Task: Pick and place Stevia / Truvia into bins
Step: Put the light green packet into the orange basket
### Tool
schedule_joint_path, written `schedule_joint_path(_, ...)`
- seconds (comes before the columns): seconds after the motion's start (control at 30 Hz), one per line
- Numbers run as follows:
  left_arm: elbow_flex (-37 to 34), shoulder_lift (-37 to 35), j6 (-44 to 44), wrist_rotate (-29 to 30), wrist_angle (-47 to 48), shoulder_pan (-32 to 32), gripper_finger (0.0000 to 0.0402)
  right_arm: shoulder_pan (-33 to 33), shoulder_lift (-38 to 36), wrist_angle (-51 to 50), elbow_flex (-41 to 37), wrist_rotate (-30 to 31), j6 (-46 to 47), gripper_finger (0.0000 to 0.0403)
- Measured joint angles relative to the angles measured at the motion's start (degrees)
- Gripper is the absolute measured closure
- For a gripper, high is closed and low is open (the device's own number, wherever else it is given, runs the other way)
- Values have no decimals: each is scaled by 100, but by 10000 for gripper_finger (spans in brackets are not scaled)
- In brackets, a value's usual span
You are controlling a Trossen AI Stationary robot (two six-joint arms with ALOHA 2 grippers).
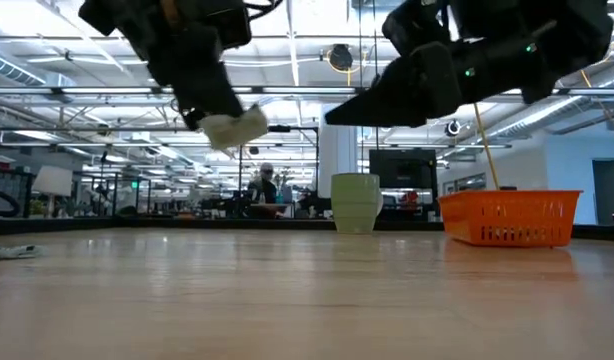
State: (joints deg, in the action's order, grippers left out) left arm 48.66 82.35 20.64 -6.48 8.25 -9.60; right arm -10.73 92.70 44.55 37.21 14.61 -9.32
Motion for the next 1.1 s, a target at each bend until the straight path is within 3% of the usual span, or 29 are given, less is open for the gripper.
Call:
schedule_joint_path(0.1,-20,-3,3,-473,-73,-2,399,20,307,455,45,-461,-47,275)
schedule_joint_path(0.2,-14,56,7,-557,-212,7,399,20,585,940,214,-873,-71,256)
schedule_joint_path(0.5,-12,55,12,-611,-794,134,400,22,1234,984,910,-1038,-86,223)
schedule_joint_path(1.1,-7,56,86,-583,-1079,242,400,14,1128,624,1005,-1473,-236,305)
